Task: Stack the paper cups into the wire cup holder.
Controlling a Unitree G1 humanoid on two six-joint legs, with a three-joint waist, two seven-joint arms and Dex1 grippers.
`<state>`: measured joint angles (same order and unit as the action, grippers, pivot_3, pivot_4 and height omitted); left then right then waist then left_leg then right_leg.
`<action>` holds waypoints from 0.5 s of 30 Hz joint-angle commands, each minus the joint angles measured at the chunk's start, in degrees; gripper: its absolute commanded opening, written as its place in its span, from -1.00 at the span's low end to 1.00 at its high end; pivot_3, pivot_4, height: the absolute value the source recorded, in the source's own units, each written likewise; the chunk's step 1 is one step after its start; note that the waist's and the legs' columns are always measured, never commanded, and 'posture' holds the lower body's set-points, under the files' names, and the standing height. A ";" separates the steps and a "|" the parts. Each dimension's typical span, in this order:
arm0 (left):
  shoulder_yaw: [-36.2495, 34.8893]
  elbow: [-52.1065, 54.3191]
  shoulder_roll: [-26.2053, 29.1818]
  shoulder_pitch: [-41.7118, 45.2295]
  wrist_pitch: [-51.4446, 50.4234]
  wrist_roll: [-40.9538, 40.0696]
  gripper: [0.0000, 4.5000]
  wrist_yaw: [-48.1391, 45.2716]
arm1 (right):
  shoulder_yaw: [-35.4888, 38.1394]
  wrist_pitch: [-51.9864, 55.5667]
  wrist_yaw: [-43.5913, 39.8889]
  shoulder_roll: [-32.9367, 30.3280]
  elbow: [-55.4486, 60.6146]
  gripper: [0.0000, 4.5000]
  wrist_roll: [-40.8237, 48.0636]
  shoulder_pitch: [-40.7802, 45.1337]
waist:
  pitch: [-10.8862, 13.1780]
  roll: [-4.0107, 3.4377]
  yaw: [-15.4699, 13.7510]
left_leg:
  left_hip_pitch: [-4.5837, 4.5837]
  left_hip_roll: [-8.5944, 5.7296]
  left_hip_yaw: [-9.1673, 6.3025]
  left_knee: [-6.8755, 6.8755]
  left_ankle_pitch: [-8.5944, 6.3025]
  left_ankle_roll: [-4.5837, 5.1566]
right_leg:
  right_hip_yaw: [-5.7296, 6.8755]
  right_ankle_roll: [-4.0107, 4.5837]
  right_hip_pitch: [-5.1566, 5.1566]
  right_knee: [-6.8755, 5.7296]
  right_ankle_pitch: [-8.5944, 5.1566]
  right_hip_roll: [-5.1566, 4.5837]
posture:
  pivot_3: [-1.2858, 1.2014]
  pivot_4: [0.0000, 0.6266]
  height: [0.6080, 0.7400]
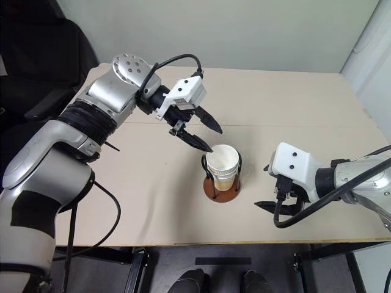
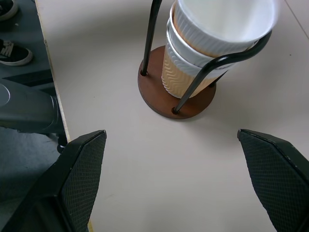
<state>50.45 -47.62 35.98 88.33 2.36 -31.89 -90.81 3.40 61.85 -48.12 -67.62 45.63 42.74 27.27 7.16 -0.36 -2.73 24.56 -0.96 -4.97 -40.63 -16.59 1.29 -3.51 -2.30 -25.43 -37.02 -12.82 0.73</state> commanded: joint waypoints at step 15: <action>-21.98 -4.23 2.73 -5.07 -7.04 5.60 0.60 -1.69 | 0.05 -2.85 0.72 0.30 -1.72 0.98 -2.63 0.72 | -0.01 -0.06 0.20 | 0.00 0.04 0.19 -0.13 -0.03 0.05 | -0.10 -0.07 -0.01 -0.01 0.02 0.04 | 0.03 -0.52 1.00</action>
<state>31.82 -52.42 37.15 83.92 -2.76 -27.09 -90.83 2.96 59.89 -47.78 -67.39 43.89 40.68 27.51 7.15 -0.42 -2.53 24.52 -0.94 -4.70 -40.73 -16.62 1.35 -3.63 -2.37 -25.44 -37.03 -12.80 0.83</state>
